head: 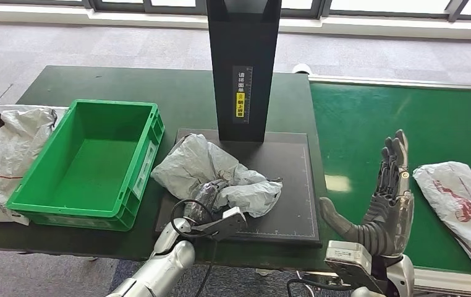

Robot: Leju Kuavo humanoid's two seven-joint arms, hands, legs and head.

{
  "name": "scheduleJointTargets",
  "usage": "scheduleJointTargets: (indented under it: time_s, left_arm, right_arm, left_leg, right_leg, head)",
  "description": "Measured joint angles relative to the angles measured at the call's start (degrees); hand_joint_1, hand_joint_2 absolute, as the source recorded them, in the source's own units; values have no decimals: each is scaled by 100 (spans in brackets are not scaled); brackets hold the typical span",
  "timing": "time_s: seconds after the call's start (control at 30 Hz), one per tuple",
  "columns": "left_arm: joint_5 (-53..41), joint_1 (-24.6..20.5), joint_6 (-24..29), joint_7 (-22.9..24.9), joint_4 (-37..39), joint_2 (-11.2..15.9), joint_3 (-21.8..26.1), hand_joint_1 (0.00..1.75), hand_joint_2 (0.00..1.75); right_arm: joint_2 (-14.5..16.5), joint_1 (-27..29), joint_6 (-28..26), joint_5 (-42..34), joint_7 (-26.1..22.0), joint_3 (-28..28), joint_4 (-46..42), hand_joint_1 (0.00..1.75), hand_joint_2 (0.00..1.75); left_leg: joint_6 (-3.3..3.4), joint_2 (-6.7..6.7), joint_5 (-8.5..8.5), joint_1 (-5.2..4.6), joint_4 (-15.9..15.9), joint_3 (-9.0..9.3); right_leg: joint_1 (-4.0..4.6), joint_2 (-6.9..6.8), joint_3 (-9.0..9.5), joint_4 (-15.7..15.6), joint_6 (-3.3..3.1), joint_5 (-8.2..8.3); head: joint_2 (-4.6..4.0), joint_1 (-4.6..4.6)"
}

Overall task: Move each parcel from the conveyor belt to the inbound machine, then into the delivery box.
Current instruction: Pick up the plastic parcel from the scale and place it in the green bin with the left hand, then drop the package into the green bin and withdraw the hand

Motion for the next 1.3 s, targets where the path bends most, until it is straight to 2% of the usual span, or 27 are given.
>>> scheduleJointTargets:
  time_s: [0.37, 0.53, 0.7, 0.93, 1.13, 1.2, 1.3]
  left_arm:
    - [168, 982, 888, -748, -2237, 113, 9, 175, 175]
    - [-466, 1626, 1205, -1391, -3994, 76, 112, 175, 175]
    - [287, 1995, 1225, -1758, -5686, 91, 140, 175, 175]
    - [965, 2104, 1231, -1806, -7251, 90, 511, 175, 175]
    - [1554, 2082, 1231, -1814, -7838, 78, 1048, 175, 175]
    - [1886, 2068, 1226, -1796, -7796, 79, 1207, 175, 175]
    - [2904, 1996, 1201, -1763, -7384, 163, 1472, 175, 175]
  right_arm:
    - [-34, 192, -209, -55, -93, 1, -6, 0, 175]
    - [-34, 459, -233, -14, -129, 1, -151, 0, 175]
    - [-35, 536, -161, -47, -156, 1, -244, 0, 175]
    - [-35, 531, -150, -97, -192, 1, -245, 0, 175]
    - [-39, 512, -176, -101, -177, 1, -245, 0, 175]
    - [-42, 506, -175, -96, -168, 1, -245, 0, 175]
    - [-50, 506, -193, -83, -166, 2, -245, 0, 175]
  left_leg:
    - [0, -1, -4, 0, 0, -24]
    - [-3, 0, -7, 0, 0, -31]
    - [-6, 4, -14, 1, -2, -31]
    - [-6, 8, -11, 3, -2, -26]
    - [-6, 8, -11, 3, -3, -25]
    - [-6, 8, -11, 2, -2, -25]
    - [-6, 7, -11, 2, -2, -23]
  right_leg:
    - [0, 0, -25, 0, 1, -4]
    - [1, 2, -33, 0, -2, -8]
    - [1, 4, -36, 0, -6, -13]
    - [3, 4, -32, 2, -7, -12]
    - [2, 3, -31, 1, -7, -12]
    - [2, 3, -32, 1, -7, -12]
    - [2, 2, -31, 1, -7, -12]
  head:
    - [0, 0]
    - [0, 1]
    - [0, 0]
    - [0, 0]
    - [0, 0]
    - [0, 0]
    - [0, 0]
